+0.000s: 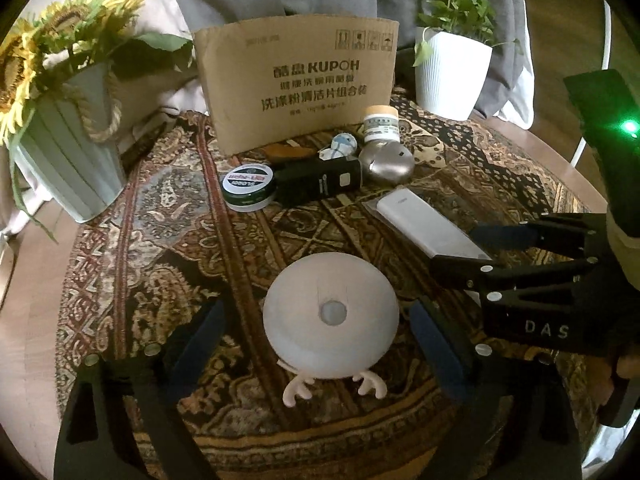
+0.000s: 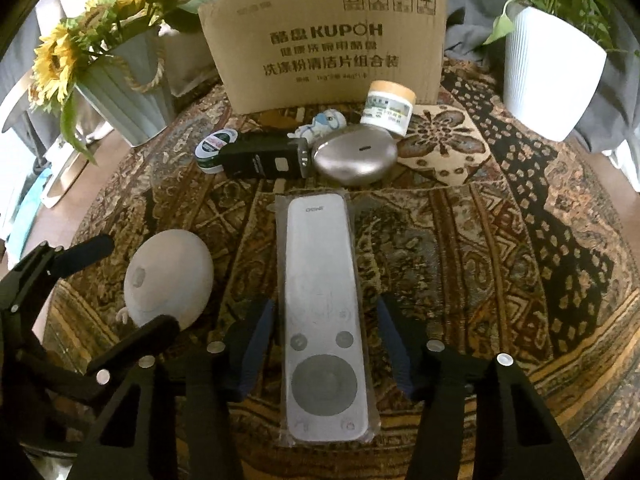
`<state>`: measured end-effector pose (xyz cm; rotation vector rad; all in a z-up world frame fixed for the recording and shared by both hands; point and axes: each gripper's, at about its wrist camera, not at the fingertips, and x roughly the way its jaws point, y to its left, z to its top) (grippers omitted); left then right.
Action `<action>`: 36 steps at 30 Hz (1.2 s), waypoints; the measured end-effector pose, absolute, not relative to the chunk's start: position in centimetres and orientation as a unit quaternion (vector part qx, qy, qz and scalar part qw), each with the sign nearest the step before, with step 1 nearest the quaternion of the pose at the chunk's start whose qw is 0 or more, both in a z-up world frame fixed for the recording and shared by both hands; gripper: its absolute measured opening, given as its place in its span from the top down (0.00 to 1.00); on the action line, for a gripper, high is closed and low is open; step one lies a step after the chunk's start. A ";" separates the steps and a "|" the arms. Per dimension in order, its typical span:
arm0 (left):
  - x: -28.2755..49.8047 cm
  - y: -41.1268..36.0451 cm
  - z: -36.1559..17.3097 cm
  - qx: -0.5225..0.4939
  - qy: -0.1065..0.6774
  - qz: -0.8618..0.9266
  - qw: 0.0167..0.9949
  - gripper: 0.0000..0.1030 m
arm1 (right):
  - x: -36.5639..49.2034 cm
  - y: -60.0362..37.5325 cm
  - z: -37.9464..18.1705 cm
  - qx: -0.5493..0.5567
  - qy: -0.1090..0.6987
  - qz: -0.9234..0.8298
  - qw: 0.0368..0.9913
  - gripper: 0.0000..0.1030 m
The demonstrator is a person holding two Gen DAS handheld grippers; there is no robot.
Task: Organize rigid objects
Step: 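Grasp the white round light with left tool while right tool grasps the white remote, then carry the light and remote into the cardboard box and release both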
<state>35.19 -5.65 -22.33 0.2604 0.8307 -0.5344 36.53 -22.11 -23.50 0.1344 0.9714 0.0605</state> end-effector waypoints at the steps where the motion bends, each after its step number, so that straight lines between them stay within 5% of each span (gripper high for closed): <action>1: 35.4 -5.7 -22.4 0.124 0.398 -0.256 0.872 0.13 | 36.6 -22.0 -23.5 0.059 0.463 0.028 0.884 0.49; 9: 36.4 -6.3 -23.5 0.110 0.420 -0.275 0.858 0.28 | 36.8 -21.2 -23.5 0.033 0.454 0.022 0.890 0.52; 14: 36.2 -6.5 -23.6 0.107 0.417 -0.265 0.863 0.28 | 36.7 -21.1 -23.5 0.027 0.448 0.024 0.894 0.61; 36: 32.9 -6.8 -16.0 0.049 0.374 -0.172 0.910 0.28 | 34.8 -23.3 -17.5 0.053 0.402 0.066 0.912 0.61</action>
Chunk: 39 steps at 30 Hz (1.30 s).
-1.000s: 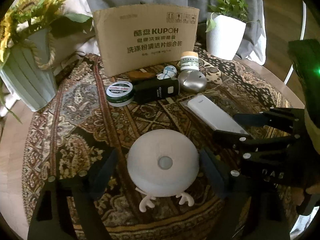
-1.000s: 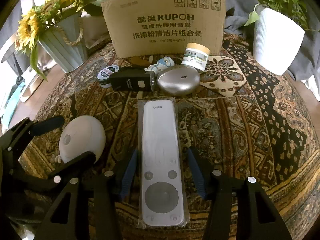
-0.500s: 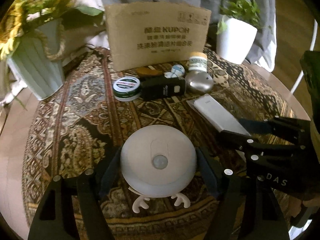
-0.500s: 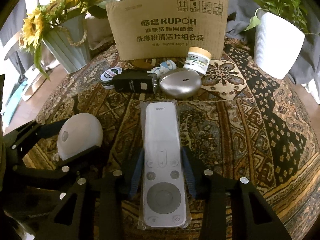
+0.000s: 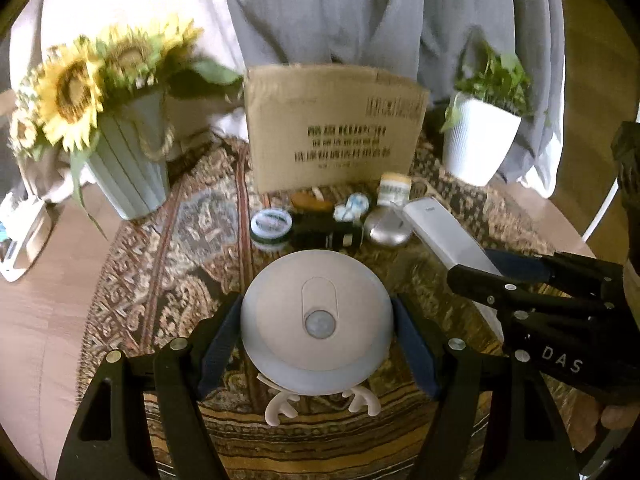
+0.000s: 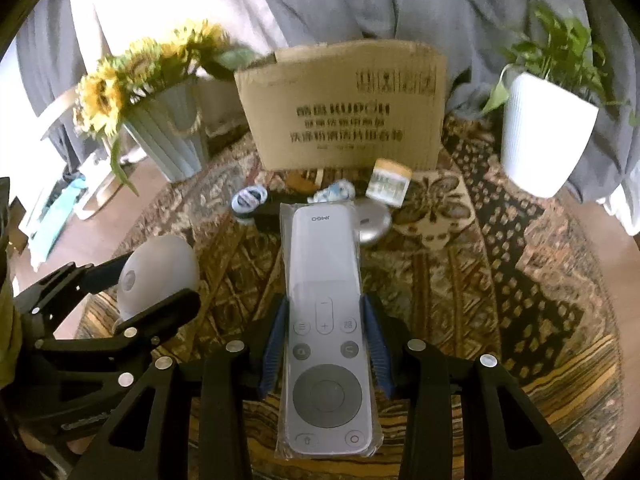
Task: Organize rigid objects
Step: 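Carry the light and remote into the cardboard box and release both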
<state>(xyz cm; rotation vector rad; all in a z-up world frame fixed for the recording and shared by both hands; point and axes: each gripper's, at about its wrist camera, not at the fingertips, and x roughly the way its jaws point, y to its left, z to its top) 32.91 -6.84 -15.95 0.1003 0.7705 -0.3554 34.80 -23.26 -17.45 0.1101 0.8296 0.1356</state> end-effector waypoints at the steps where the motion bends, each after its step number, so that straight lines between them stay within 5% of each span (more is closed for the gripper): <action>1: 32.7 -6.9 -15.5 0.048 0.370 -0.169 0.912 0.28 | 34.7 -23.5 -17.0 0.055 0.399 0.067 0.913 0.61; 39: 40.5 -10.7 -2.6 0.064 0.250 -0.150 0.954 0.28 | 40.9 -27.8 -3.7 0.063 0.274 0.081 0.956 0.61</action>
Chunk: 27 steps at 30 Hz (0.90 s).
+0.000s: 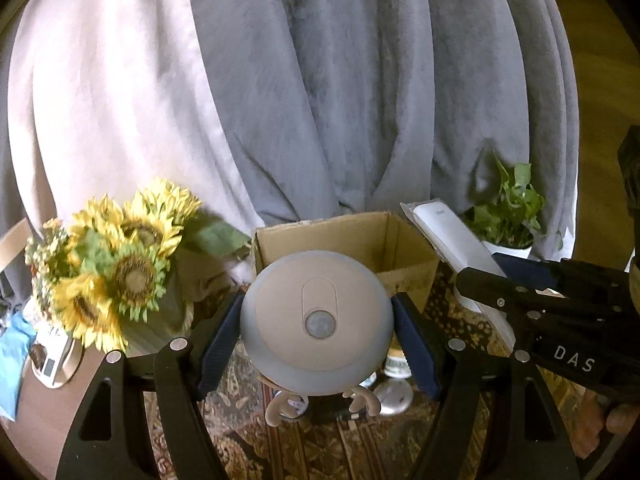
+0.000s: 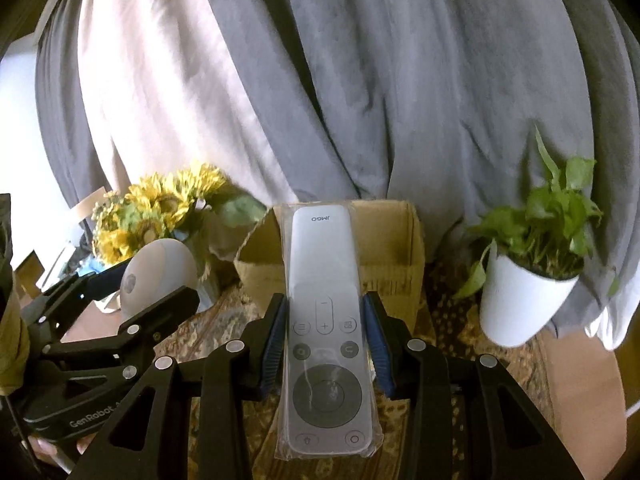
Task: Organize rigid objects
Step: 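Carry the light and remote into the cardboard box and release both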
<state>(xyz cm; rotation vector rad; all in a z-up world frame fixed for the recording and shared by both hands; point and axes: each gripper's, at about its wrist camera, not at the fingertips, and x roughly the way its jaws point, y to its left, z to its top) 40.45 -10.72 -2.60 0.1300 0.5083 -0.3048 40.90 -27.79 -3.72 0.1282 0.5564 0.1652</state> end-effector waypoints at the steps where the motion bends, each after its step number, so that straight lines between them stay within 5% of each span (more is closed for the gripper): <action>1: 40.9 -10.8 -2.5 0.064 0.250 -0.150 0.954 0.28 | 41.4 -27.9 -3.5 0.061 0.273 0.083 0.956 0.61; 27: 54.0 -14.0 -2.5 0.125 0.308 -0.147 0.932 0.28 | 55.7 -27.8 -2.6 -0.042 0.346 0.136 0.928 0.61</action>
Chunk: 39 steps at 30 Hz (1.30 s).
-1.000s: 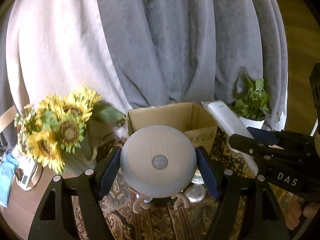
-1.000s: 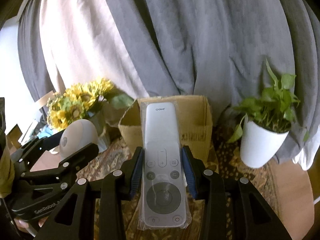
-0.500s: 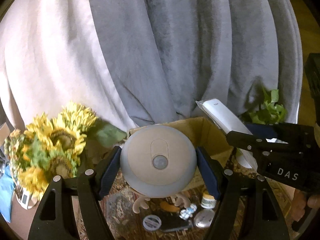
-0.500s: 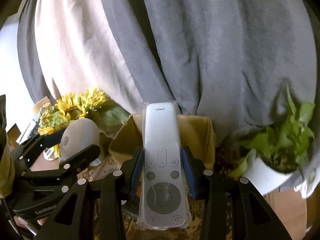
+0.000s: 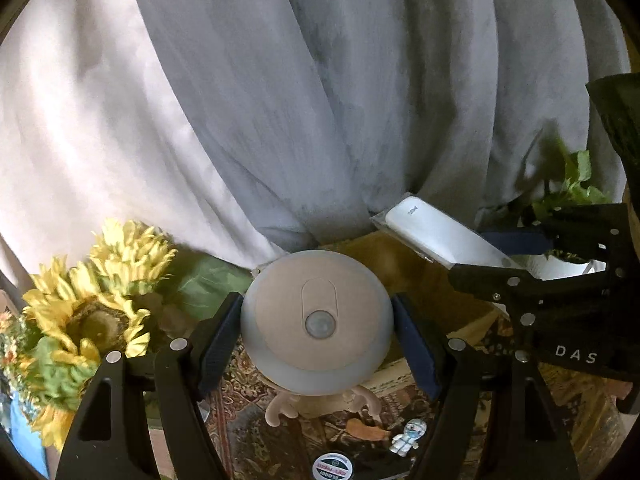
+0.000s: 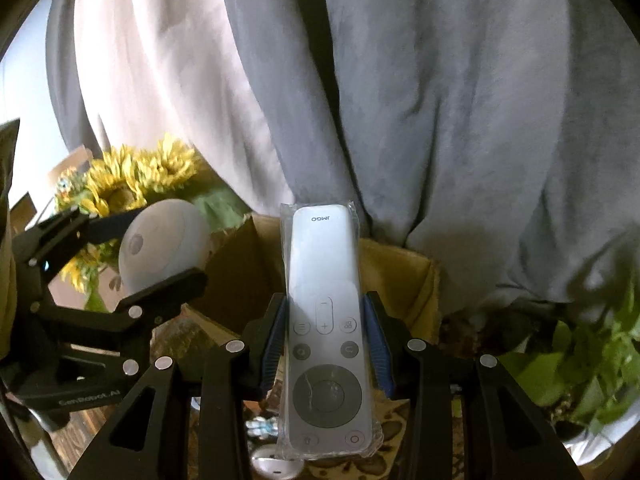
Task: Organize rigid objects
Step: 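Carry the light and remote into the cardboard box and release both, then withdraw both tools from the box toward the remaining items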
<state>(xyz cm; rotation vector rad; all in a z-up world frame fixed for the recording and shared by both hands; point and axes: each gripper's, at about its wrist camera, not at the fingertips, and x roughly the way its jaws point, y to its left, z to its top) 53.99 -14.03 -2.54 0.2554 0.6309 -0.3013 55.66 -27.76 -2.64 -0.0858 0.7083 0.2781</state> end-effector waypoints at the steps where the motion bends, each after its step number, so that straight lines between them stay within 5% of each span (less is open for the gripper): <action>1: 54.5 -14.2 -2.7 0.126 0.314 -0.147 0.930 0.28 | 56.2 -27.7 -2.9 -0.046 0.352 0.138 0.925 0.61; 19: 60.7 -15.7 -6.9 0.172 0.397 -0.152 0.889 0.28 | 63.0 -26.6 -7.4 -0.110 0.424 0.164 0.884 0.61; 21: 60.8 -15.7 -7.1 0.170 0.399 -0.147 0.889 0.22 | 63.5 -26.5 -7.8 -0.114 0.430 0.168 0.880 0.60; 25: 60.5 -15.5 -6.5 0.165 0.389 -0.133 0.896 0.15 | 63.7 -26.9 -7.7 -0.112 0.423 0.158 0.885 0.46; 39: 55.5 -12.5 -3.9 0.124 0.350 -0.090 0.924 0.00 | 58.3 -27.4 -3.5 -0.072 0.353 0.044 0.932 0.24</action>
